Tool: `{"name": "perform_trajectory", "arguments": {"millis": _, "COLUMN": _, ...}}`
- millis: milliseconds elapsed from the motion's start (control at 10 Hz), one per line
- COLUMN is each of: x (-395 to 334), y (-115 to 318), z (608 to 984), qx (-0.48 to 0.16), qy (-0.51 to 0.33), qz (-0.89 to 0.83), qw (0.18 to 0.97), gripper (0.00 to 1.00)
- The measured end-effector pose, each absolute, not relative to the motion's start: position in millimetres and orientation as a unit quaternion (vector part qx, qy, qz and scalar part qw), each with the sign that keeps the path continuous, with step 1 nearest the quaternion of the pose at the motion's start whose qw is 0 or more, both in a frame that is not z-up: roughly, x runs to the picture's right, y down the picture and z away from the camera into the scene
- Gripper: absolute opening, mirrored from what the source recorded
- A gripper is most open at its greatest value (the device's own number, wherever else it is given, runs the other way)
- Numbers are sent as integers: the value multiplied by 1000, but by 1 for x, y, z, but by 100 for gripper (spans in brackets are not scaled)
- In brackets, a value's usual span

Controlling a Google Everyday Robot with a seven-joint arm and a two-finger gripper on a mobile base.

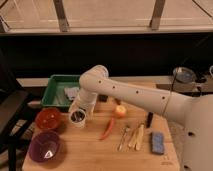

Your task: Stack cups on top of each other

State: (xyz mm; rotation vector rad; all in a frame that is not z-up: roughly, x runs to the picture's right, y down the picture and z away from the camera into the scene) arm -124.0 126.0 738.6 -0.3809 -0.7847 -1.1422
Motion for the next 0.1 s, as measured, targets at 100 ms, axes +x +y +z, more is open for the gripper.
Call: {"name": "perform_trajectory", "arguments": {"millis": 100, "x": -125, "y": 126, "z": 738, "qx": -174, "qy": -360, "qz": -524, "qw": 752, "gripper": 66}}
